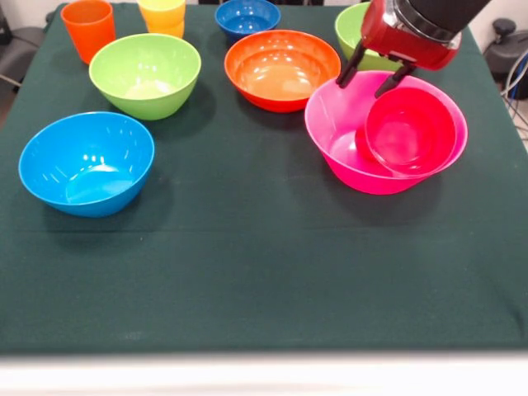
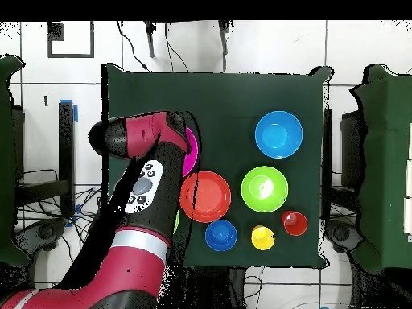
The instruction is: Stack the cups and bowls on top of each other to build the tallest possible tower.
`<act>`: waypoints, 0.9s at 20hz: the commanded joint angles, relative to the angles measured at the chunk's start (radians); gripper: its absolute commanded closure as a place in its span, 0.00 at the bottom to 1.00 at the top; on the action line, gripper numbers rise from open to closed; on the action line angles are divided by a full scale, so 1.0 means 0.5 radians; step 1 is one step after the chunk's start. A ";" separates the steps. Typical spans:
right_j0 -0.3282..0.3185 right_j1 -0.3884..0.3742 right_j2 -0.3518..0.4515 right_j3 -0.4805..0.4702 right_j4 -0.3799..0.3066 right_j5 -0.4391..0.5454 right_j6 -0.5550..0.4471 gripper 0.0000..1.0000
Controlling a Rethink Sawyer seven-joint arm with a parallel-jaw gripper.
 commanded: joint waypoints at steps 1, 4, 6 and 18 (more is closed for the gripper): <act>-0.021 0.065 0.291 0.050 -0.115 -0.064 -0.114 0.00; -0.008 0.069 0.278 0.057 -0.129 -0.064 -0.103 0.00; 0.005 0.068 0.263 0.064 -0.146 -0.032 -0.111 0.00; -0.012 0.087 0.265 0.016 -0.163 0.015 -0.168 0.00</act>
